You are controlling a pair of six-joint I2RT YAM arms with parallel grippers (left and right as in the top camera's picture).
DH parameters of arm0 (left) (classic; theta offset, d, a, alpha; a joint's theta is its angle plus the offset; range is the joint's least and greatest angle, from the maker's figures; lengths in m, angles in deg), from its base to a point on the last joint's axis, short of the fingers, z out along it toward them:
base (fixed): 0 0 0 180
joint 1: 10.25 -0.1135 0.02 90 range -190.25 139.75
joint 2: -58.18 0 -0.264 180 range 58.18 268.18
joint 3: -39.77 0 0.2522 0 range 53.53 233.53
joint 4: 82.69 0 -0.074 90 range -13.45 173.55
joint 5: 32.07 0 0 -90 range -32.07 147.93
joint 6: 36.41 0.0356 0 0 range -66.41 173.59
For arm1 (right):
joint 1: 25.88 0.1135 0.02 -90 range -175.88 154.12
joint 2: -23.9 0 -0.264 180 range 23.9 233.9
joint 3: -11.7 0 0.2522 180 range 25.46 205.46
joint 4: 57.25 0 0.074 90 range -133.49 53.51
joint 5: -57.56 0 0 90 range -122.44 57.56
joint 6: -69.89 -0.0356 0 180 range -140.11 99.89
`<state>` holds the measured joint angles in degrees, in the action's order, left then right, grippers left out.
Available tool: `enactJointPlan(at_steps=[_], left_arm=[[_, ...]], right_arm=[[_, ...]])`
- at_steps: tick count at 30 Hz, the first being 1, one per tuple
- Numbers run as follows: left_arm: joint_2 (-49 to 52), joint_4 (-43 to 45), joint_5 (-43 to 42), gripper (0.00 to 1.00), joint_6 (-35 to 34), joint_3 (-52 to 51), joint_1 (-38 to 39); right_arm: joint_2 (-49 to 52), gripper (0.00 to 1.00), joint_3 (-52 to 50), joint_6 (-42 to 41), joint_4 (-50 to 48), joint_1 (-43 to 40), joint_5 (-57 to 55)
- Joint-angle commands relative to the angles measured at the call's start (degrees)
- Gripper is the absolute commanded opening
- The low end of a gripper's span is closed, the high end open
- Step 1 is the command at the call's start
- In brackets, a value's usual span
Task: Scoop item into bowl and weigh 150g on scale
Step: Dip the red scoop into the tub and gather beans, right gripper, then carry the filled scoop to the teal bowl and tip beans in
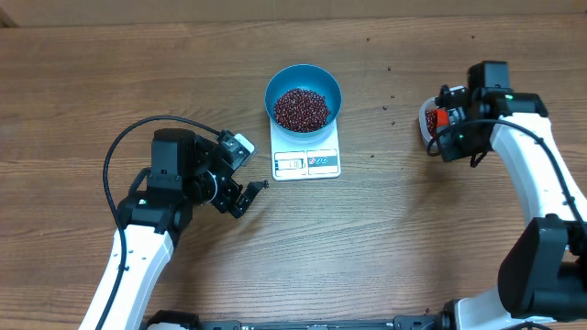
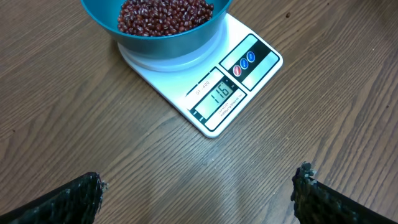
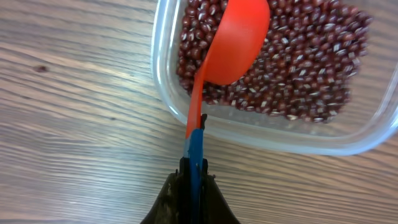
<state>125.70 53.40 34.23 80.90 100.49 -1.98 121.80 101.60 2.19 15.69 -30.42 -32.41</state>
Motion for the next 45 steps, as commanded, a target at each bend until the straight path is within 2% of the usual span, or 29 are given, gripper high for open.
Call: enactJointPlan(at_steps=[1, 5, 14, 27, 31, 33, 38, 45], left_arm=[[-0.02, 0.15, 0.17, 1.0, -0.55, 0.04, 0.02], [-0.02, 0.15, 0.17, 1.0, -0.57, 0.04, 0.02], [-0.02, 0.15, 0.17, 1.0, -0.55, 0.04, 0.02], [-0.02, 0.15, 0.17, 1.0, -0.55, 0.04, 0.02], [-0.02, 0.15, 0.17, 1.0, -0.55, 0.04, 0.02], [-0.02, 0.15, 0.17, 1.0, -0.55, 0.04, 0.02], [-0.02, 0.15, 0.17, 1.0, -0.55, 0.04, 0.02], [-0.02, 0.15, 0.17, 1.0, -0.55, 0.04, 0.02]], right_arm=[[0.59, 0.04, 1.03, -1.36, 1.05, -3.43, 13.99], [0.59, 0.04, 1.03, -1.53, 1.57, -9.05, 23.82], [0.59, 0.04, 1.03, -1.53, 3.43, -18.88, 35.76], [0.59, 0.04, 1.03, -1.51, 4.42, -28.02, 41.42], [0.59, 0.04, 1.03, -0.7, 4.37, -28.76, 47.71], [0.57, 0.04, 1.03, 2.27, 4.83, -28.76, 52.65], [0.57, 0.04, 1.03, 2.27, 5.16, -28.2, 62.53], [0.57, 0.04, 1.05, 1.73, 5.66, -20.85, 66.34]])
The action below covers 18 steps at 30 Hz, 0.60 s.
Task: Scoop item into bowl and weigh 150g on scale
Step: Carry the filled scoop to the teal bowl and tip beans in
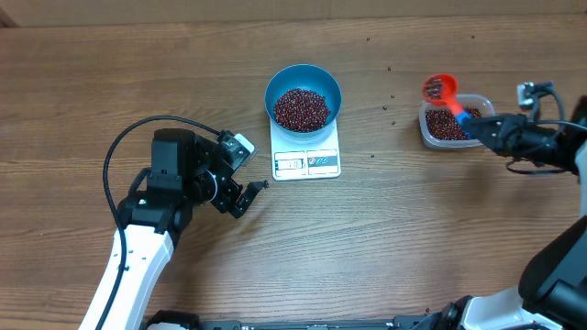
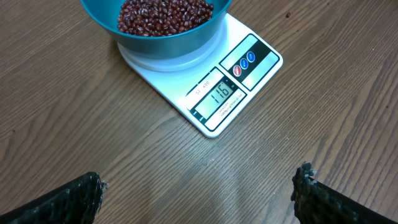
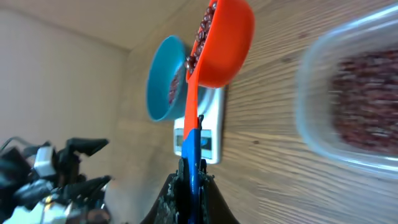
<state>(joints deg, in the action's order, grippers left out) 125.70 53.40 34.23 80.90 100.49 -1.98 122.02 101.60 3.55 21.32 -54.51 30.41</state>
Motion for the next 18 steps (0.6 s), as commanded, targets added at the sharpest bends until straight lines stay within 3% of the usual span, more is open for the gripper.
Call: enactJointPlan(at_steps=[1, 11, 18], left_arm=[[-0.02, 0.15, 0.17, 1.0, -0.55, 0.04, 0.02], [-0.02, 0.15, 0.17, 1.0, -0.55, 0.04, 0.02], [-0.02, 0.15, 0.17, 1.0, -0.55, 0.04, 0.02]], right_arm=[[0.35, 0.04, 1.05, 0.37, 0.0, 5.05, 3.52], [0.35, 0.04, 1.2, -10.32, -9.25, 20.13, 3.13], [0.35, 0.04, 1.4, -19.63, -17.86, 27.36, -3.32]])
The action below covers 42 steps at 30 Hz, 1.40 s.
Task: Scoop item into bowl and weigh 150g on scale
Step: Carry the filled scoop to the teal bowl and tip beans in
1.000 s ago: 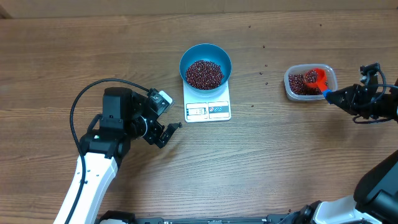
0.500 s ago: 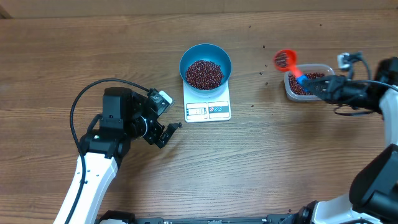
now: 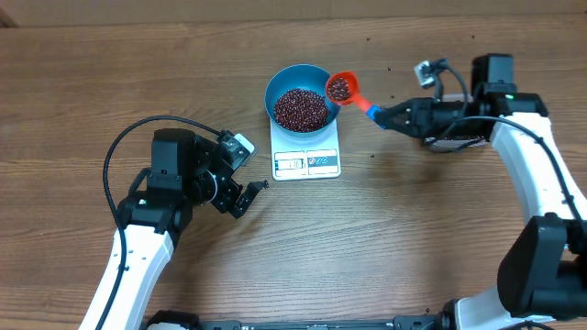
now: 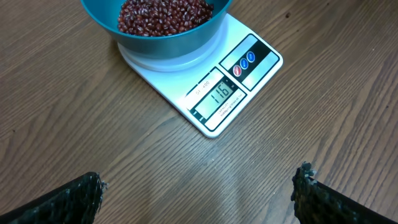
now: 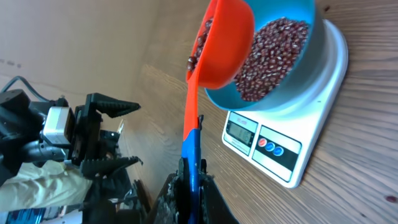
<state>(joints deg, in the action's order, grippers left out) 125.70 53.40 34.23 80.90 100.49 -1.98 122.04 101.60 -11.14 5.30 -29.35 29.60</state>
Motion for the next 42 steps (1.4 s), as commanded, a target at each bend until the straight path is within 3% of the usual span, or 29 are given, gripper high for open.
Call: enactJointPlan(at_steps=[1, 7, 17, 27, 36, 42], left_arm=[[-0.02, 0.15, 0.17, 0.99, -0.55, 0.04, 0.02], [-0.02, 0.15, 0.17, 1.0, -0.55, 0.04, 0.02], [-0.02, 0.15, 0.17, 1.0, -0.55, 0.04, 0.02], [-0.02, 0.15, 0.17, 1.0, -0.55, 0.04, 0.02], [-0.02, 0.15, 0.17, 1.0, -0.55, 0.04, 0.02], [-0.02, 0.15, 0.17, 1.0, -0.57, 0.04, 0.02]], right_arm=[[0.33, 0.04, 1.81, -4.92, -2.08, 3.28, -3.67], [0.33, 0.04, 6.91, -8.09, -2.01, 11.32, -20.61], [0.33, 0.04, 13.99, -10.14, -0.57, 27.56, -65.53], [0.33, 0.04, 13.99, 6.6, -0.28, 41.81, -96.7], [0.33, 0.04, 13.99, 8.26, 0.2, 44.02, -100.74], [0.33, 0.04, 13.99, 7.91, 0.09, 43.89, -95.47]])
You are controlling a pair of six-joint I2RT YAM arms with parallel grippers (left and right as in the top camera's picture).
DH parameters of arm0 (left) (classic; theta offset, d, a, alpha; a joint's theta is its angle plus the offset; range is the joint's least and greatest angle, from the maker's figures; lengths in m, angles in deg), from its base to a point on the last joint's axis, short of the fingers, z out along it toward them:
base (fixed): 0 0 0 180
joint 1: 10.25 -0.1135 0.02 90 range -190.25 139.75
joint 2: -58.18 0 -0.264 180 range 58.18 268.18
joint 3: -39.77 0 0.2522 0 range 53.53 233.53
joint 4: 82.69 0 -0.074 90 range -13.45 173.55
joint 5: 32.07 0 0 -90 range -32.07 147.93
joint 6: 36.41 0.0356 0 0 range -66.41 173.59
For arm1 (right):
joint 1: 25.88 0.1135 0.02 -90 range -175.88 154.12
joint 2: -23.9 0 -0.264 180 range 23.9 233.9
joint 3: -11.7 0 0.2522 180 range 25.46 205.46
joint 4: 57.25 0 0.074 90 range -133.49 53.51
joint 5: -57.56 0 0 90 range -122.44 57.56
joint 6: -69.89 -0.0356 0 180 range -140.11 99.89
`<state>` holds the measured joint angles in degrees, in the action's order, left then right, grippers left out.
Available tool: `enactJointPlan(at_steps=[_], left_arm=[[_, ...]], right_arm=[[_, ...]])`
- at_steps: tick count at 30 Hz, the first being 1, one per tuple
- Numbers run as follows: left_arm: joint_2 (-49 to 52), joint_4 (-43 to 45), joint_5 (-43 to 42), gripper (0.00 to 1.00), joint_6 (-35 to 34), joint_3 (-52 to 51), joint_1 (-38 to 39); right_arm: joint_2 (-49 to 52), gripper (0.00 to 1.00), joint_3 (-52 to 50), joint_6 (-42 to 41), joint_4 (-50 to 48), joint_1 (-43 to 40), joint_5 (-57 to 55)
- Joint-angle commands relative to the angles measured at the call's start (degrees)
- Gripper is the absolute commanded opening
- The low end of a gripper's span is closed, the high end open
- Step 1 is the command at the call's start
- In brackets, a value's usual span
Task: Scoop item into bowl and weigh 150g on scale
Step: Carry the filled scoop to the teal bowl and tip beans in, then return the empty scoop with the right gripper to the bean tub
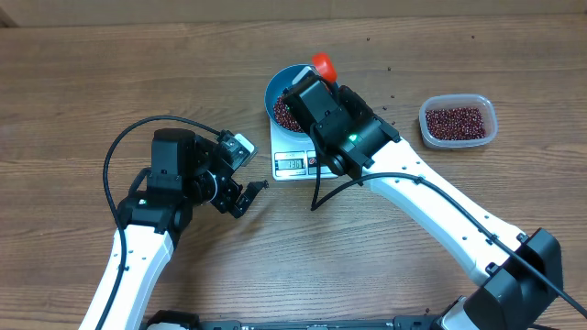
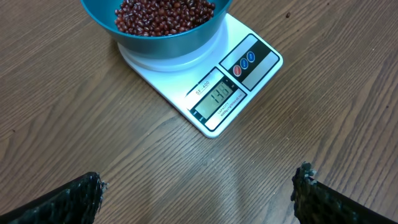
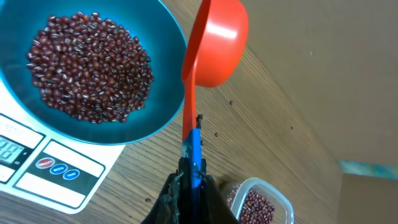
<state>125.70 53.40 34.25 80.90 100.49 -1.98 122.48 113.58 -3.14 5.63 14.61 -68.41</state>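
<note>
A blue bowl (image 3: 93, 68) of red beans sits on the white scale (image 2: 249, 59), whose display (image 2: 217, 96) reads about 134. My right gripper (image 3: 191, 171) is shut on the blue handle of the orange scoop (image 3: 214, 43). The scoop hangs by the bowl's far right rim, its rounded back toward the wrist camera, no beans showing on it. In the overhead view the right arm covers part of the bowl (image 1: 280, 92) and the scoop (image 1: 323, 64) pokes out behind it. My left gripper (image 2: 198, 193) stands open and empty over bare wood in front of the scale.
A clear plastic tub (image 1: 458, 121) of red beans stands at the right of the wooden table (image 1: 92, 73). A few stray beans (image 1: 393, 98) lie between tub and scale. A black cable (image 1: 138, 128) loops by the left arm.
The scoop held beans at the bowl's right rim; now it shows none and sits past the rim. The display has gone from 116 to about 134. The right arm now lies across the scale.
The scoop was first dug into the beans in the tub, the scale reading 116. Then it was up beside the tub with a load, then at the bowl's rim. Now the load is in the bowl and the reading is higher. The left arm stayed put.
</note>
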Motion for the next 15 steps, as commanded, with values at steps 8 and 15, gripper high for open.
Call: enactJointPlan(at_steps=[8, 15], left_arm=[[-0.02, 0.15, 0.15, 1.0, -0.55, 0.04, 0.02], [-0.02, 0.15, 0.15, 1.0, -0.55, 0.04, 0.02]], right_arm=[[-1.77, 0.04, 2.01, -2.4, -0.17, -1.92, 11.82], [-8.59, 0.04, 2.01, -3.69, 1.16, -12.0, 32.15]])
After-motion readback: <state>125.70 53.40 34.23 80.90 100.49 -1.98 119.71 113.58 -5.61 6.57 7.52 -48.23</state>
